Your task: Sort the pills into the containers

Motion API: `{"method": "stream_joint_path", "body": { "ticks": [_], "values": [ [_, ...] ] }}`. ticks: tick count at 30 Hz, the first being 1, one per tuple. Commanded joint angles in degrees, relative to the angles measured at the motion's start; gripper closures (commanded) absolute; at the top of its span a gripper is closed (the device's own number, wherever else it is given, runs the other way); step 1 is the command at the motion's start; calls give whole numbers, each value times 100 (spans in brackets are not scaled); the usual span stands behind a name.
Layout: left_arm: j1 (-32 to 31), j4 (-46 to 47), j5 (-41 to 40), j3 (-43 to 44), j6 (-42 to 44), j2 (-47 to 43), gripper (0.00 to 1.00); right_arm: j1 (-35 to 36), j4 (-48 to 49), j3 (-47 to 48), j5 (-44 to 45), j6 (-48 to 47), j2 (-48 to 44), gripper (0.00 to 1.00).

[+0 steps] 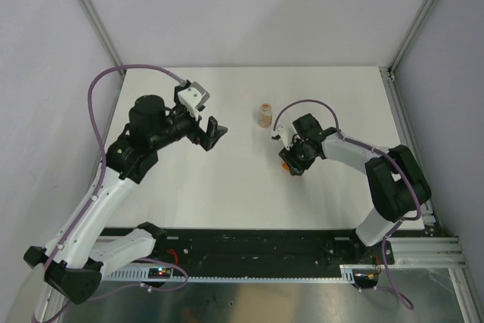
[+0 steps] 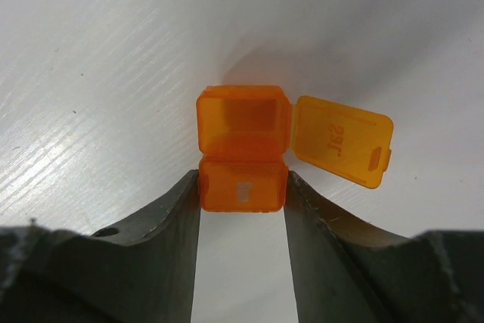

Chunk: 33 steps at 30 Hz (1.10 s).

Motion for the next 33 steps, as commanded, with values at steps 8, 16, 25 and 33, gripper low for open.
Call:
{"method": "stream_joint_path", "body": {
  "ticks": [8, 16, 25, 33],
  "values": [
    [39, 54, 6, -51, 183, -83, 1, -38, 8, -50, 111, 30, 30, 46],
    [38, 52, -28, -110, 246, -133, 2, 112, -441, 170, 330, 215, -862, 21],
    [38, 20, -139, -5, 178, -107, 2, 154, -694, 1608, 556, 417, -905, 16],
    [47, -52, -264, 84, 161, -40, 2, -119, -609, 3394, 434, 700, 688, 16]
  ]
}}
